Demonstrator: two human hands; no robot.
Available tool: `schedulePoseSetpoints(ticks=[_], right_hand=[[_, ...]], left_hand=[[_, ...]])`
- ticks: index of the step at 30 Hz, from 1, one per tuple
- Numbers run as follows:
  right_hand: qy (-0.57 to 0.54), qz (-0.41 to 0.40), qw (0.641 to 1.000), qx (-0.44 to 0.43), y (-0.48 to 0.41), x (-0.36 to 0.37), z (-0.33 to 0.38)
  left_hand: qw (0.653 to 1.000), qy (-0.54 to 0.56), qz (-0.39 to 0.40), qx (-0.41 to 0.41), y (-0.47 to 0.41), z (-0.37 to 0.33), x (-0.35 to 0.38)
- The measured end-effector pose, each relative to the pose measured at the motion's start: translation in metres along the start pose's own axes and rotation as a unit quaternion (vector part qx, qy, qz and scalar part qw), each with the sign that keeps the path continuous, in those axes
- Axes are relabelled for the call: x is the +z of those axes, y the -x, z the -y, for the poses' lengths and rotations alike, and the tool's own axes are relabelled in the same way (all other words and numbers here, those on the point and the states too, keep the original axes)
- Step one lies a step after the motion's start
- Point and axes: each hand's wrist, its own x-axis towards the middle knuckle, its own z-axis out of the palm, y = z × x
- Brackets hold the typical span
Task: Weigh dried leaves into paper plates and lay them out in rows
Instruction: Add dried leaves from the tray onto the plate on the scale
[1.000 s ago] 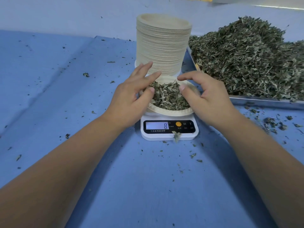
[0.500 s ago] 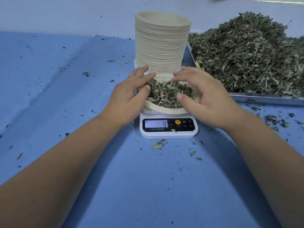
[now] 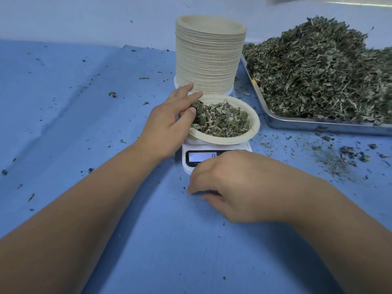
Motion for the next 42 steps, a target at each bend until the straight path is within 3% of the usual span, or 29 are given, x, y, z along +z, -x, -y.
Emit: schedulePoseSetpoints(ticks=[10, 14, 17, 20, 23, 31, 37, 39, 42], right_hand=[[0.049, 0.017, 0.998, 0.037, 0.000, -0.002, -0.005], [-0.060, -0.059, 0.995, 0.059, 0.005, -0.010, -0.016], [-0.017, -0.129, 0.987, 0.095, 0.011, -0.016, -0.028], [0.056, -0.075, 0.987, 0.129, 0.012, -0.014, -0.030], [0.053, -0.016, 0.985, 0.161, 0.010, -0.013, -0.026], [0.037, 0.009, 0.985, 0.168, 0.013, -0.014, -0.026], [-0.058, -0.082, 0.985, 0.142, 0.013, -0.014, -0.029], [-0.076, -0.191, 0.969, 0.138, 0.013, -0.016, -0.038], [-0.033, -0.388, 0.901, 0.194, 0.018, -0.022, -0.071]], left_hand=[[1.000, -0.018, -0.013, -0.007, 0.000, -0.001, -0.002], [1.000, -0.023, -0.016, 0.000, -0.001, -0.001, -0.002], [0.999, -0.031, -0.014, 0.005, -0.001, 0.001, -0.001], [0.999, -0.032, -0.011, 0.007, -0.002, 0.002, -0.001], [1.000, -0.028, -0.009, 0.008, -0.001, 0.003, -0.001], [1.000, -0.017, -0.013, 0.000, -0.001, 0.003, -0.001], [0.999, 0.014, -0.016, -0.035, -0.003, 0.002, 0.001], [0.999, 0.013, -0.014, -0.036, -0.003, 0.002, 0.002], [0.999, 0.012, -0.009, -0.035, -0.002, 0.003, 0.002]])
